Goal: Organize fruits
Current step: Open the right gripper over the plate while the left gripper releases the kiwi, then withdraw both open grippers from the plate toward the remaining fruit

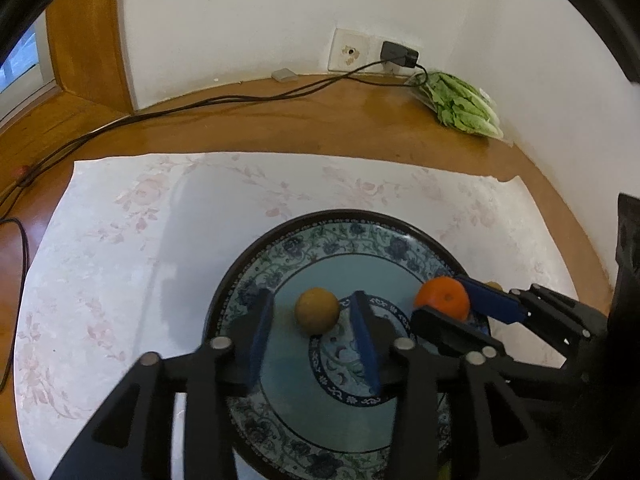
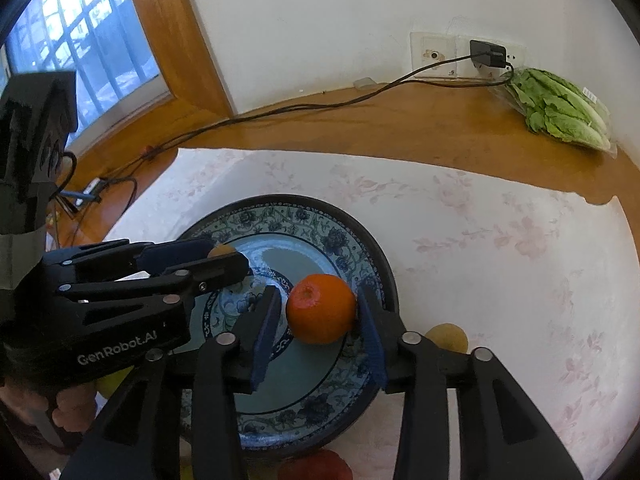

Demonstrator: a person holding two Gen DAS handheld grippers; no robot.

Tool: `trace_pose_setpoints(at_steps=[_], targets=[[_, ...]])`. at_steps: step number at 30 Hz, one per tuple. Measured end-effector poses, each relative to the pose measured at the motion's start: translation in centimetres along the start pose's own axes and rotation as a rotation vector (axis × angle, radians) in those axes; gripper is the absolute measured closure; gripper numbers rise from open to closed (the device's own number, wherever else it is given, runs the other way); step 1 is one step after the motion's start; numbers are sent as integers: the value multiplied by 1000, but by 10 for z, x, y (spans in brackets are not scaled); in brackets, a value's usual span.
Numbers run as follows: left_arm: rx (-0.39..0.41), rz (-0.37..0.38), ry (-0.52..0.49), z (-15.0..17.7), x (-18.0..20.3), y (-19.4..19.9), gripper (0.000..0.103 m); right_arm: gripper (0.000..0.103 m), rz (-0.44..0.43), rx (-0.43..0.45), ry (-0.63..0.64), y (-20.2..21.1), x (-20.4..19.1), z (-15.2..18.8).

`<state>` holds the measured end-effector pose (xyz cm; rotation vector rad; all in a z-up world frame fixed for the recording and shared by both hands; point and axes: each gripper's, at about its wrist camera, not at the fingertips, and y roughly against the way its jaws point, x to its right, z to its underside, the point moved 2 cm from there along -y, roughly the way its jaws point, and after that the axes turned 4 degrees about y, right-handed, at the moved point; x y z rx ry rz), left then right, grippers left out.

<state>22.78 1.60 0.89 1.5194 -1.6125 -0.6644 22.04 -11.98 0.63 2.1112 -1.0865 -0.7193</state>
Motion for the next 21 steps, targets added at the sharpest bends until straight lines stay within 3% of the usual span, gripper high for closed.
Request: trace_pose_setpoints(at_steps=[2, 5, 10, 21], targets=[[1, 3, 15, 1, -2, 3, 49, 52, -25, 9, -19, 3, 3, 1], [-6, 6, 21, 2, -3, 8, 46, 46, -53, 21, -33, 10, 4, 3], [-3, 3, 14, 5, -1, 22, 40, 44, -72, 47, -25, 27, 1, 4], [6, 2, 16, 25, -7, 58, 40, 43, -51, 85, -5, 75, -14, 24]])
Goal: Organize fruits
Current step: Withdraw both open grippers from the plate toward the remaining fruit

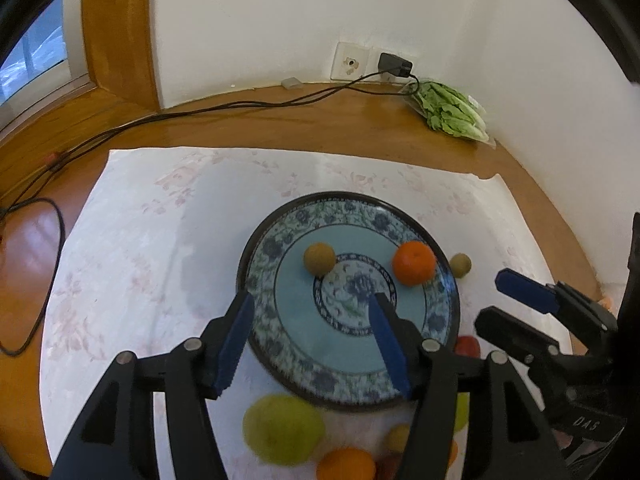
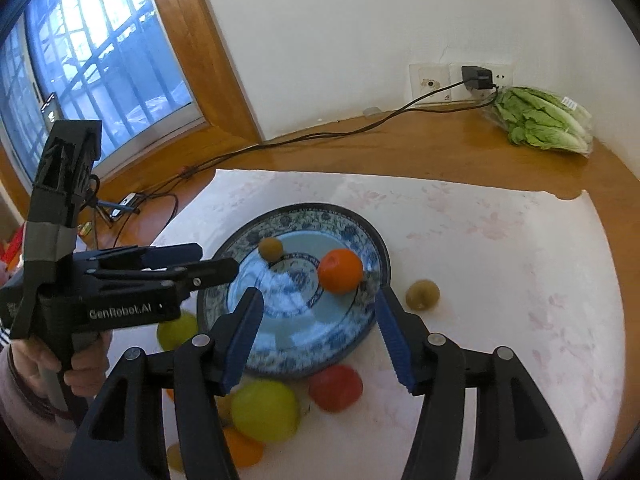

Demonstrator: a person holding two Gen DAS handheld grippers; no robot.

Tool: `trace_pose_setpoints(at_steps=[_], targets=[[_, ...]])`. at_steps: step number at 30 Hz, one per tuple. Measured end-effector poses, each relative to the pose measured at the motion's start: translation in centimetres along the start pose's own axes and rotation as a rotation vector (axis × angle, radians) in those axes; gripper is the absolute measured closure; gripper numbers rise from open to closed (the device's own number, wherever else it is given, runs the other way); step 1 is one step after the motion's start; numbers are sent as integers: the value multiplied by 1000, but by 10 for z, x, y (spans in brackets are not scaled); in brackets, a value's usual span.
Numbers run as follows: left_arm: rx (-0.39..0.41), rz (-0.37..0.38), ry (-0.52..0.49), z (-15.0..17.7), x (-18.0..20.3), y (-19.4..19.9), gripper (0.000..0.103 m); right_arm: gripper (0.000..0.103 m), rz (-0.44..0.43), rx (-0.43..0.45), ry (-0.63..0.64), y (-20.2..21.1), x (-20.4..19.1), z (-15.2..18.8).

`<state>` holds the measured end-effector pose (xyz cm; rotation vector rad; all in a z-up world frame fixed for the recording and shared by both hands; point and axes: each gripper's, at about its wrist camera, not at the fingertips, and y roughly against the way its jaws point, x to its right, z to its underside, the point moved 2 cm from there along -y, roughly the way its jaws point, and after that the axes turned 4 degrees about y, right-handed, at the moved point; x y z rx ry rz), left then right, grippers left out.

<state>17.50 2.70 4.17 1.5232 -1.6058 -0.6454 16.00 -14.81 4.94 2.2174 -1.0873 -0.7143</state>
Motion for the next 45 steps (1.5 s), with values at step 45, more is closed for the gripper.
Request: trace_pose_setpoints(at_steps=[45], targets=[[-13, 3, 57, 67, -28, 11, 41, 43, 48, -31, -140, 25, 15, 61]])
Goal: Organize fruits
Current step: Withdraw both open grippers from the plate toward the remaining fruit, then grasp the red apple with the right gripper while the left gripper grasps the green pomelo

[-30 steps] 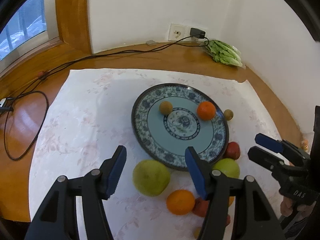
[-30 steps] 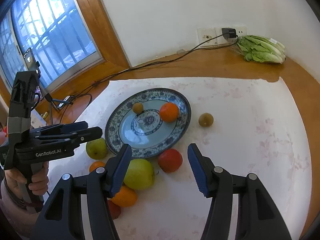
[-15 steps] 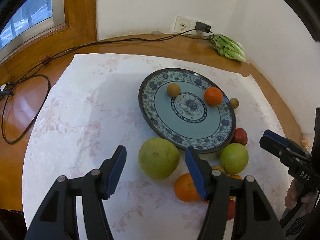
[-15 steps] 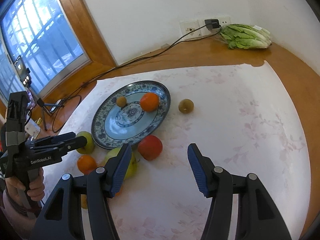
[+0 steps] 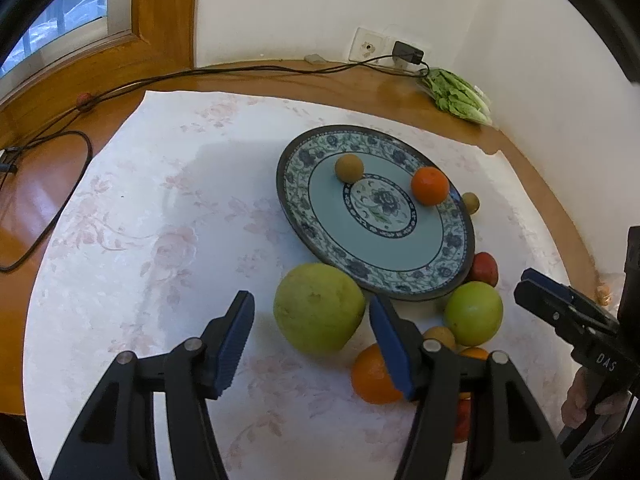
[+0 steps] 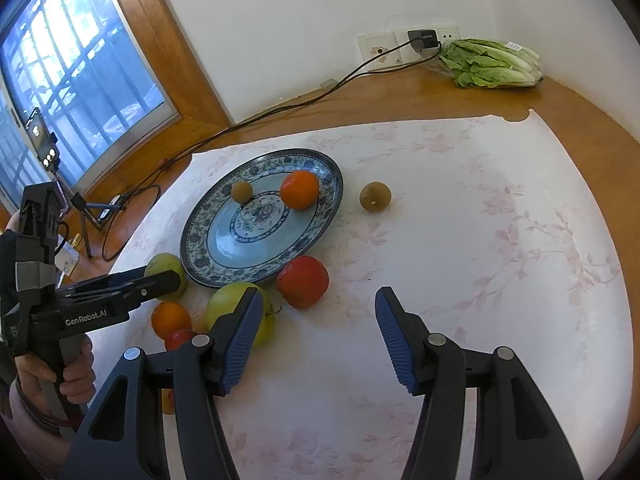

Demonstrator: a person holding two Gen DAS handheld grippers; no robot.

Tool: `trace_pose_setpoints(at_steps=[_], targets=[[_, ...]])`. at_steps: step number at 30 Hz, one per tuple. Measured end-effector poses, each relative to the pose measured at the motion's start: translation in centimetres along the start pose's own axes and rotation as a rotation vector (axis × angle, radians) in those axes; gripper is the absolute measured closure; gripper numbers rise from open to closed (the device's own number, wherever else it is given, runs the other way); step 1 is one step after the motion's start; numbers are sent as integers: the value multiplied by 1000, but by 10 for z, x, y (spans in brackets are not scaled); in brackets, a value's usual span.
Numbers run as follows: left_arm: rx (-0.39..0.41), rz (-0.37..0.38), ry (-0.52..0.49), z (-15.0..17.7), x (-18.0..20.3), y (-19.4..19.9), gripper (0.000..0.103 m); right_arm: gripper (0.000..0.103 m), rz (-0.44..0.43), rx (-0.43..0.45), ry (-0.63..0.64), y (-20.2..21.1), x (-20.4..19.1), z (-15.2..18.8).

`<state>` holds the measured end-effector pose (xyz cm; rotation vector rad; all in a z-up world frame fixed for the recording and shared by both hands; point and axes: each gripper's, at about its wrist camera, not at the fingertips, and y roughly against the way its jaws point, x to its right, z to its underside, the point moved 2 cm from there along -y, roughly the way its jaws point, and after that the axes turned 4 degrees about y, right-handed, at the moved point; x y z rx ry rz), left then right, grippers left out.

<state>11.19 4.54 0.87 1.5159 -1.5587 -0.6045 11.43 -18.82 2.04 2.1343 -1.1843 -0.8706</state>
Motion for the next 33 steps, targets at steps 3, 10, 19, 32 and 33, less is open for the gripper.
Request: trace_pose_setpoints(at_steps=[3, 10, 19, 32, 33], targets=[[5, 9, -5, 1, 1, 0, 49, 43, -5, -4, -5, -2, -1, 0], [6, 33, 6, 1, -1, 0, 54, 44, -20, -32, -24, -15, -3, -4], [4, 36, 9, 1, -2, -1, 54, 54, -24, -32, -38, -22, -6, -9], [-15, 54, 25, 2, -3, -7, 55, 68, -108, -66, -139, -40, 4, -7], [-14, 54, 23, 2, -3, -7, 55, 68, -107, -66, -139, -39, 4, -6]])
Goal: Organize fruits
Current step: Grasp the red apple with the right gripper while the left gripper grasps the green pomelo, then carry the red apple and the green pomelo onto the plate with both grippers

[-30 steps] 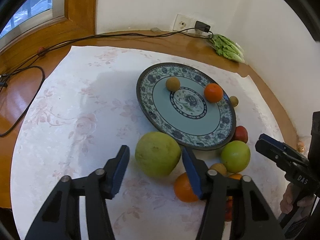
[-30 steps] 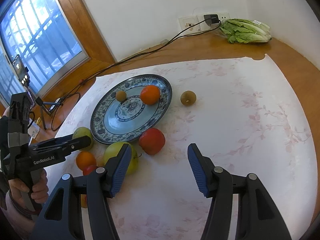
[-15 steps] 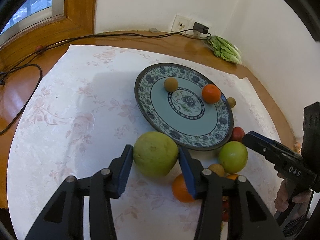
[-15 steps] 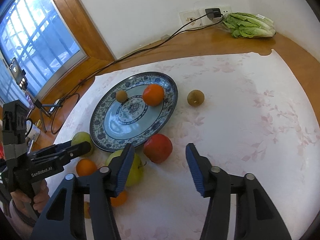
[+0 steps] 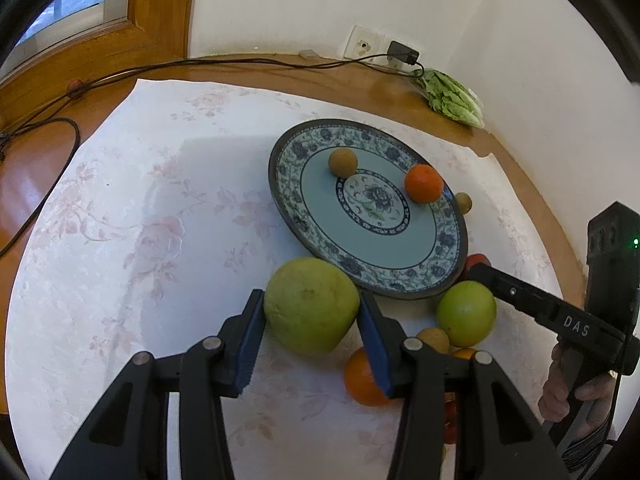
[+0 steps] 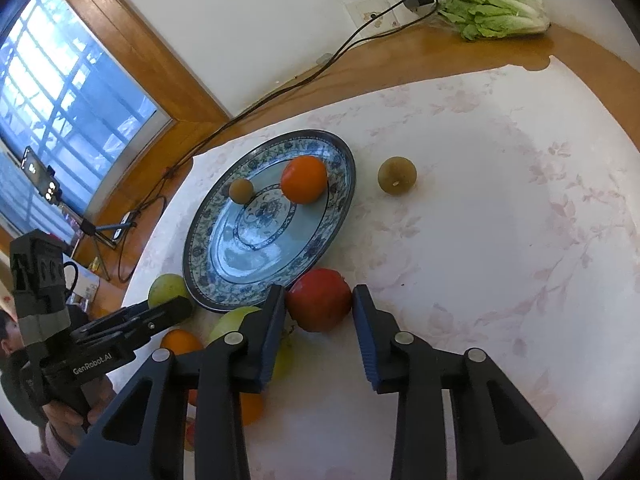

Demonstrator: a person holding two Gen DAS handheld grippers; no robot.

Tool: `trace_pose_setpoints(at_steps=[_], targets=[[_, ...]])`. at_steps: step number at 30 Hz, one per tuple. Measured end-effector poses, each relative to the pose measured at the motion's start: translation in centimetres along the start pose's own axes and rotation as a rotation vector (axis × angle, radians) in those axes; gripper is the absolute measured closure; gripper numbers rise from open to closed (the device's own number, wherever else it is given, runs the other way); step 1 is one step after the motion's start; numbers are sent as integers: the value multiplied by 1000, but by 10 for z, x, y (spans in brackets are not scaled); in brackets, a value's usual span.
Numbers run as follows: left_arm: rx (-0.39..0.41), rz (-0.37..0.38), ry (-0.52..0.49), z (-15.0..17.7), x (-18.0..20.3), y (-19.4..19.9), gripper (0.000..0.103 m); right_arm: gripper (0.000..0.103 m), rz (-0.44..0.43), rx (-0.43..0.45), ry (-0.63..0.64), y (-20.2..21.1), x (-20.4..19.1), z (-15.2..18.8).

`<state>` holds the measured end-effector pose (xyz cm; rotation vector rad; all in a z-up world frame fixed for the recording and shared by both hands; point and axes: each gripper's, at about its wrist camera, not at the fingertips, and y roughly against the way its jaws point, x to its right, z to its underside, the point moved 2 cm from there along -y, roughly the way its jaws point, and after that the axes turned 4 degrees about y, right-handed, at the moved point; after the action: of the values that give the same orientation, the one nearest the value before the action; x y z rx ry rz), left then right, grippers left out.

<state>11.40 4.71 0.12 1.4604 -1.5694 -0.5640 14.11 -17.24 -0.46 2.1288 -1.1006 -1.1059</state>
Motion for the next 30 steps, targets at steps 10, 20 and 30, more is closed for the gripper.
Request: trace_pose_setpoints(at_steps=[10, 20, 30], targets=[[21, 10, -2, 0, 0, 8, 55, 68, 21, 30, -15, 11, 6, 2], [56, 12, -19, -7, 5, 21, 55, 68, 24, 50, -11, 21, 4, 3], [65, 4, -48, -28, 14, 23, 55, 68, 45, 60, 63, 31, -12, -9]])
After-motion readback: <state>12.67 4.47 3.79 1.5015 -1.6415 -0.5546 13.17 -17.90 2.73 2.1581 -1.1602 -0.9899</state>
